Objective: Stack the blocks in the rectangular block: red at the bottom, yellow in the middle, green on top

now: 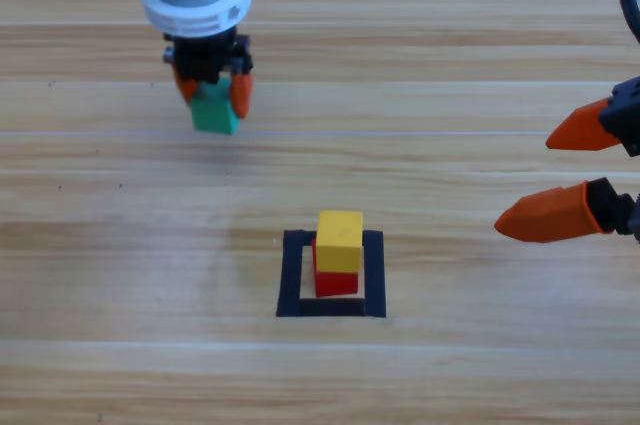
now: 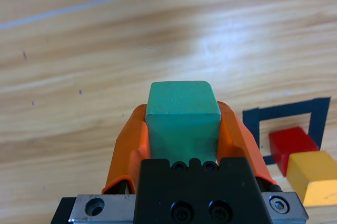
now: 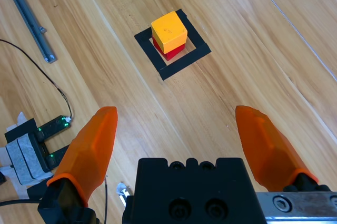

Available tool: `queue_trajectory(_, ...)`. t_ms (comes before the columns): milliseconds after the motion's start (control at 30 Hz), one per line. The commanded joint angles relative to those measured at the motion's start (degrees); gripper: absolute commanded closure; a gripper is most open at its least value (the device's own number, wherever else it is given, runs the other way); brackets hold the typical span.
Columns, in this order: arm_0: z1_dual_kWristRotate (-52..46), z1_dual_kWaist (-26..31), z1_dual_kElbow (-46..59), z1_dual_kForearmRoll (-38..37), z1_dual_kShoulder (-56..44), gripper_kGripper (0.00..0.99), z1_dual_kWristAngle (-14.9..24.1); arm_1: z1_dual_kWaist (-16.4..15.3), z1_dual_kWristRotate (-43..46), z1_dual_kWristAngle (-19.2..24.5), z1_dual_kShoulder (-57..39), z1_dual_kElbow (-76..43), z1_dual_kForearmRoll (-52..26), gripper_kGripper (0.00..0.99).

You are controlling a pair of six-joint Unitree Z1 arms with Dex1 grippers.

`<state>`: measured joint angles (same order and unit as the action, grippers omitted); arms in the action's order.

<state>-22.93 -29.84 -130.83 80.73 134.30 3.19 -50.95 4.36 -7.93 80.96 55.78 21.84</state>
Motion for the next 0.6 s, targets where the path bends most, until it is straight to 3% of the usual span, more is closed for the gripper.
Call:
queue_trajectory(33,-4.93,-4.79,6.47,0.22,-5.02,0.99,-0.2,1.46,-0.05,-1.21,1.75,-1.37,-1.19,0.002)
queue_trajectory(600,-16.97,-16.3,11.83,0.31,-10.12,0.99,-0.46,1.46,-0.05,-1.3,1.75,-1.2,-1.1,0.002)
